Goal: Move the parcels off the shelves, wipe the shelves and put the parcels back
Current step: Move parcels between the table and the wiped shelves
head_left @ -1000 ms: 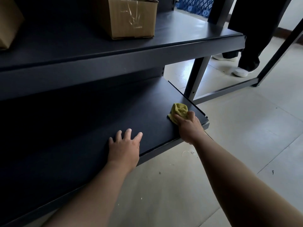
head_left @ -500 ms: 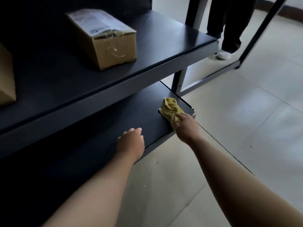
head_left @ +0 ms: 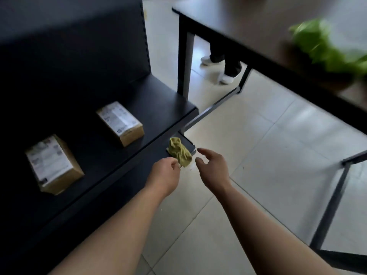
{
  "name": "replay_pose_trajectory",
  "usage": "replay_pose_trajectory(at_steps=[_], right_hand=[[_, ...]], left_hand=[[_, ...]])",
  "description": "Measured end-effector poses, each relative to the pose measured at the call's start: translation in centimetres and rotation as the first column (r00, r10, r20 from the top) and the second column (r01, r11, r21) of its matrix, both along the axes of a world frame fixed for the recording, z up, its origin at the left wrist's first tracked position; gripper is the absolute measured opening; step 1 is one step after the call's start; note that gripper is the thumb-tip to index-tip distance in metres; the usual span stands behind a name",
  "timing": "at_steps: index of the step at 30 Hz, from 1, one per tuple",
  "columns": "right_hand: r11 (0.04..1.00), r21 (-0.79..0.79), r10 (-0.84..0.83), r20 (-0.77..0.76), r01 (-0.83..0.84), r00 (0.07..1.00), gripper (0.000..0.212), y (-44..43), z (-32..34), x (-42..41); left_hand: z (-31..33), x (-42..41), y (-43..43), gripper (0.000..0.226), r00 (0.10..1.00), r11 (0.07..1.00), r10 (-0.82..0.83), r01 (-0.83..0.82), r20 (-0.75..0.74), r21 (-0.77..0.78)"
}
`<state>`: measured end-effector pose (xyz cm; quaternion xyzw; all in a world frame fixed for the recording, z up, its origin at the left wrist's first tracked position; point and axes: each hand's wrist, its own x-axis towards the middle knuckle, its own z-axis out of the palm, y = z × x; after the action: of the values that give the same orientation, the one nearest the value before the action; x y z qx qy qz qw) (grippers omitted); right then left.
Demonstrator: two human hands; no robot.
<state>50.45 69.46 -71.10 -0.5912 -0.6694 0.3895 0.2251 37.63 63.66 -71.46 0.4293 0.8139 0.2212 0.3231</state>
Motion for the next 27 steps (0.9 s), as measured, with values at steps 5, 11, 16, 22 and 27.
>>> replay_pose_trajectory(at_steps=[5,11,16,22,27], right_hand=[[0.996,0.021,-0.081,-0.051,0.082,0.995,0.034,-1.5,12.5,3.0],[0.984,0.064,-0.157,-0.118,0.165,0.981,0.033,-1.5,26.8,7.4],[0.967,0.085,-0.223,-0.189,0.242,0.956,0.031,-0.2,35.4,12.3],[0.948,0.084,-0.286,-0.206,0.308,0.936,0.030,1.9,40.7,18.1],[0.944,0.018,-0.320,-0.186,0.329,0.929,0.031,3.6,41.3,23.2]], left_hand=[[13.0,2.8,-0.2,0.029,0.998,0.996,-0.050,0.046,0.045,0.072],[27.7,6.0,1.1,0.030,0.994,0.975,-0.107,0.098,0.034,0.199],[37.2,9.5,3.1,0.032,0.986,0.949,-0.165,0.157,0.005,0.274],[42.9,14.0,5.2,0.035,0.985,0.943,-0.172,0.173,-0.028,0.285],[44.0,17.4,6.6,0.037,0.989,0.956,-0.146,0.143,-0.008,0.254]])
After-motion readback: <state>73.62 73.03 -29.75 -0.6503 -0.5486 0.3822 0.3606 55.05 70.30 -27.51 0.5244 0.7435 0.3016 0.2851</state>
